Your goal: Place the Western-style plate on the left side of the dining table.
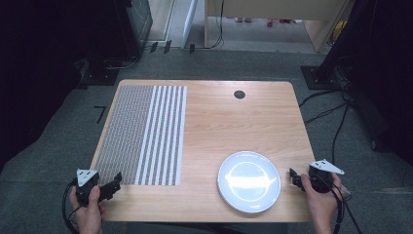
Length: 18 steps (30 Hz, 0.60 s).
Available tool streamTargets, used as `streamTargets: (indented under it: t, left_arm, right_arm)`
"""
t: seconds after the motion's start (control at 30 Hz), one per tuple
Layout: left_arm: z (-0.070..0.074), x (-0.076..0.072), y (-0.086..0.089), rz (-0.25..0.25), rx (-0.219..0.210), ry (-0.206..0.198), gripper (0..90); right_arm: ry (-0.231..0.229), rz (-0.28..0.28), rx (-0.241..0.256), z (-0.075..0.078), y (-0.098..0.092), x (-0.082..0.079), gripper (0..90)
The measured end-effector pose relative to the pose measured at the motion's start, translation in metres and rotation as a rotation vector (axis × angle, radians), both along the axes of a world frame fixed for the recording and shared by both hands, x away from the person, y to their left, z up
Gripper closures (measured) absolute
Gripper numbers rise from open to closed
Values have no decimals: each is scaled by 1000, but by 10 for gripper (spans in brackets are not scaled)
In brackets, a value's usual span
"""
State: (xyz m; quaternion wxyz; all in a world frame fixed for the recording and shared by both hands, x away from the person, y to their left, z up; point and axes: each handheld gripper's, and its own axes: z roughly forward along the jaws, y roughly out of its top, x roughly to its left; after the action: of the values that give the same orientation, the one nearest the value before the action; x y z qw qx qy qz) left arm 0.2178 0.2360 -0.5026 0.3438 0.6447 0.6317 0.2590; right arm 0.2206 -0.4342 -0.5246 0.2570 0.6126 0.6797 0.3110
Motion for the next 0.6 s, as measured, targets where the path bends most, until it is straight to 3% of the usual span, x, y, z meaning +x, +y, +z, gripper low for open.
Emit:
streamTargets:
  t: [0.2,0.33,0.4,0.6]
  left_arm:
    - [-1,0,0,-8,-3,-9,179]
    - [1,-1,-10,-8,9,-27,178]
    - [3,-2,-15,-27,-26,-40,178]
    - [13,2,-38,-76,-53,-82,178]
  right_arm:
    - [0,-7,-2,0,1,1,180]
    - [0,-8,-2,0,1,1,179]
    - [0,-10,-2,0,1,1,178]
    - [2,-17,-1,0,2,1,178]
